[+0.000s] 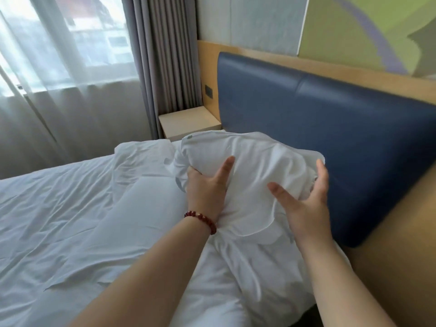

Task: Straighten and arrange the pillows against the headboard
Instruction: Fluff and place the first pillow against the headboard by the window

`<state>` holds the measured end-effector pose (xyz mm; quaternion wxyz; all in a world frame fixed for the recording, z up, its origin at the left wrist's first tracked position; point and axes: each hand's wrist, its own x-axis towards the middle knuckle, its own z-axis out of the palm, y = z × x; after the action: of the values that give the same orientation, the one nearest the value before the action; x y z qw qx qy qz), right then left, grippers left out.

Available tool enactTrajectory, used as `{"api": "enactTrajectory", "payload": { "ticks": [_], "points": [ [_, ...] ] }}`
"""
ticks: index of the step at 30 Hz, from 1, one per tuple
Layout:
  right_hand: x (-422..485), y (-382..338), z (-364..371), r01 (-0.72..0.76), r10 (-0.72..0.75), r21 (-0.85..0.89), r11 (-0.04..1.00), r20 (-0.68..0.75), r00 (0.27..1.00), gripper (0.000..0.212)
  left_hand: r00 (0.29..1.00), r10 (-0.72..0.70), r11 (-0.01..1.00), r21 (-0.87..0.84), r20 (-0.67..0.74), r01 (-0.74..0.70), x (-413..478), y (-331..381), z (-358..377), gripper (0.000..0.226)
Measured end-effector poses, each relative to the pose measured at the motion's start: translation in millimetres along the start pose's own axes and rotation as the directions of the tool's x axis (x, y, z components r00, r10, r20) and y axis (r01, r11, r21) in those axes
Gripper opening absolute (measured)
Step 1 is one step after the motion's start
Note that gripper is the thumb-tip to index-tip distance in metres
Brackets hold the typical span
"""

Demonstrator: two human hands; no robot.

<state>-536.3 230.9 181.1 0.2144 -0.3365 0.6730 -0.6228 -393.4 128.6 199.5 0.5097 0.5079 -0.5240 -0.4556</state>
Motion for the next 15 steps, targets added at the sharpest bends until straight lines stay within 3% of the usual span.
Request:
{"api": "enactTrajectory", "payload": {
  "ticks": [5,10,13,15],
  "points": [
    [25.9,-20.9,-5.9,0.053,-0.055,-0.081,0.995,-0.021,0.998,0.094,0.989,0.088,0.996,-0.006,0.120,-0.088,32.2,17.0,27.1,0.090],
    [66.6,-29.9,23.1,-0.017,0.014,-0.174,0.985,-0.020,1.000,0.080,0.962,0.163,0.953,0.218,0.218,-0.211,83.7,28.8,22.6,0.083],
    [92.2,-35.1,47.9,-0.019,0.017,-0.243,0.970,-0.013,1.000,0.078,0.908,0.305,0.888,0.259,0.287,-0.380,112.0,28.4,6.1,0.099],
    [111.6,-43.7,58.0,-0.030,0.028,-0.301,0.953,-0.013,1.000,0.080,0.870,0.346,0.858,0.258,0.351,-0.445,121.5,26.9,-3.1,0.097]
  ]
}}
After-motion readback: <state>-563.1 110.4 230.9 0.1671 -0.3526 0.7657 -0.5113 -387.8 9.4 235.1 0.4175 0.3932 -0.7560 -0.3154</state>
